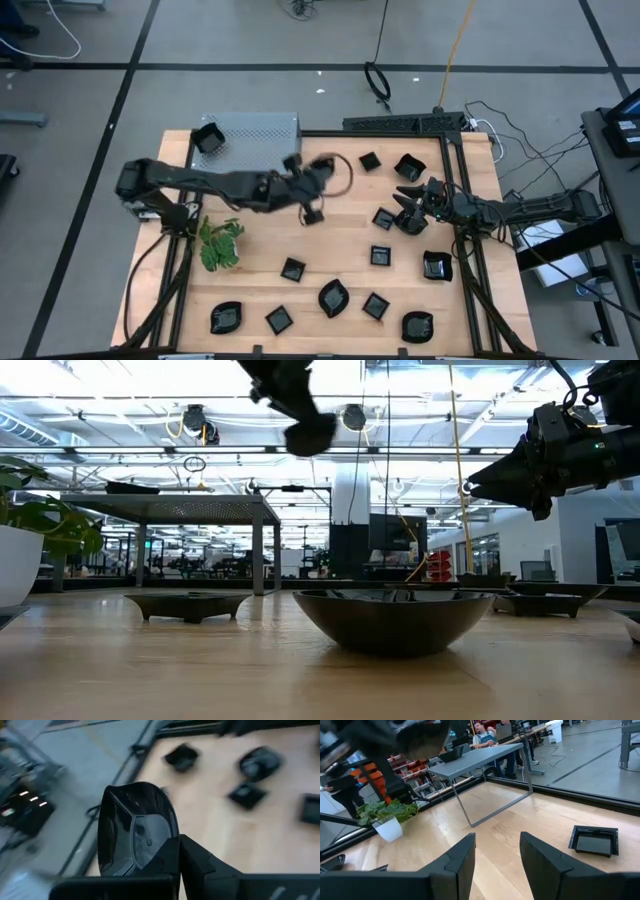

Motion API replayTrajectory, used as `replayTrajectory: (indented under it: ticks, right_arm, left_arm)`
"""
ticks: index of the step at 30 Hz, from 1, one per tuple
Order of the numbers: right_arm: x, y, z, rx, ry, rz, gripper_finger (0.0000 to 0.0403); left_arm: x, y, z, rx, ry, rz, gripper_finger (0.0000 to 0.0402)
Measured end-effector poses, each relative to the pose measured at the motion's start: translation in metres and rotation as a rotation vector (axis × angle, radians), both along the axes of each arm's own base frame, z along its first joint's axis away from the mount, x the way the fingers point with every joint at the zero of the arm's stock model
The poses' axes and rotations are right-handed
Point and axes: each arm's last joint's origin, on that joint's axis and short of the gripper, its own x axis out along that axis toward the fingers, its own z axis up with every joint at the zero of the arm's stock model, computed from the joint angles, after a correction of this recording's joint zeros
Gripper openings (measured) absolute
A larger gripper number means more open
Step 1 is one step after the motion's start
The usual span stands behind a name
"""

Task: Pick & Place Mini shaped plates
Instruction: Put the leaf shaped plate on the shelf

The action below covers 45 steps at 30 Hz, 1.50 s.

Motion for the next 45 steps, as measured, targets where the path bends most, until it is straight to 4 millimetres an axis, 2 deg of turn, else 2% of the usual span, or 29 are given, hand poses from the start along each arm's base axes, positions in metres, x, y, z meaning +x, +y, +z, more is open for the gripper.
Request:
replayTrajectory:
  ticks: [4,10,15,22,28,33,40,45]
  right_arm:
    - [0.0,0.0,0.0,0.0,0.001,0.0,0.0142]
    - [0.0,0.0,0.0,0.0,0.003,0.001,0.0142]
    - [0.0,0.0,0.0,0.0,0.005,0.001,0.0142]
    - [0.0,0.0,0.0,0.0,0.004,0.0,0.0142]
    - [0.0,0.0,0.0,0.0,0.004,0.0,0.0142]
    - [0.0,0.0,0.0,0.0,0.004,0.0,0.0142]
    - [0.0,0.0,0.0,0.0,0.004,0.0,0.0142]
    - [0.0,0.0,0.0,0.0,0.004,0.0,0.0142]
  left_arm:
    - [-0.03,0.03,0.009,-0.028,0.098,0.134,0.0011]
    - [-0.067,0.073,0.002,-0.109,0.293,0.357,0.0004]
    - [-0.089,0.104,-0.002,-0.143,0.403,0.489,0.0014]
    - [-0.11,0.138,-0.005,-0.263,0.423,0.584,0.0009]
    - [-0.115,0.151,-0.01,-0.312,0.429,0.62,0.0007]
    - [-0.115,0.153,-0.014,-0.343,0.424,0.676,0.0009]
    - [-0.116,0.154,-0.013,-0.356,0.393,0.711,0.0047]
    - [-0.116,0.154,-0.012,-0.352,0.39,0.714,0.0095]
